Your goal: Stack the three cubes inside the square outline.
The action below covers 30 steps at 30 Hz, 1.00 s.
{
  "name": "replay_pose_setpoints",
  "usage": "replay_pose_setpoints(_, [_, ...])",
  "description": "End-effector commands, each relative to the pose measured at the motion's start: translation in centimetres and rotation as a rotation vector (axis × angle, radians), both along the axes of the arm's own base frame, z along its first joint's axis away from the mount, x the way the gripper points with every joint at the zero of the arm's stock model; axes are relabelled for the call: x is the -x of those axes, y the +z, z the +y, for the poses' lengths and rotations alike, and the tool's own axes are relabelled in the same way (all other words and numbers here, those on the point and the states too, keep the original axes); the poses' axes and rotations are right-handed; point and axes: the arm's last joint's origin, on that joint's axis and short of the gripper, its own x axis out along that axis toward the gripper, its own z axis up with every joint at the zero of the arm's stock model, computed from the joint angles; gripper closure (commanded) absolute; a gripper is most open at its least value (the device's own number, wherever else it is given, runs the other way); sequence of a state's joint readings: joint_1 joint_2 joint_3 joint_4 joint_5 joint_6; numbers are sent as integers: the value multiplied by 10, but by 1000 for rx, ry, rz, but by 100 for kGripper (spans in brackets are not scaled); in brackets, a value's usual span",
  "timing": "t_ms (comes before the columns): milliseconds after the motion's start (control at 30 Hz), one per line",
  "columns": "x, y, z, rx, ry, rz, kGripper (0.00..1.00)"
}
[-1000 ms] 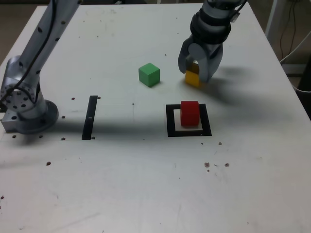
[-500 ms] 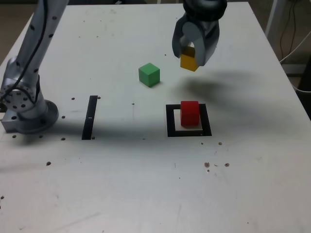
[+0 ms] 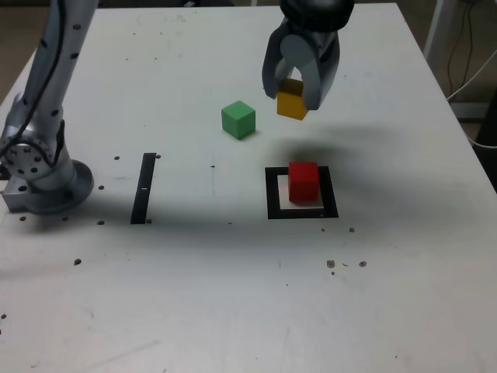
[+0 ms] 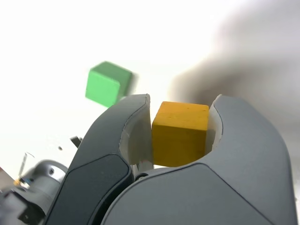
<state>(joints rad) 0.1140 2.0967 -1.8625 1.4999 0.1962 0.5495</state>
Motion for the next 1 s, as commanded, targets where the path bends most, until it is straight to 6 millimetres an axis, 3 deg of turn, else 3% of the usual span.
replay_pose_setpoints(0, [3,4,-8,4,19,-6,67])
replay_pose_setpoints(533, [8,5,-55,38,258,-22,67])
replay_pose_setpoints(967, [-2,-4,-64,53,366,-27,67])
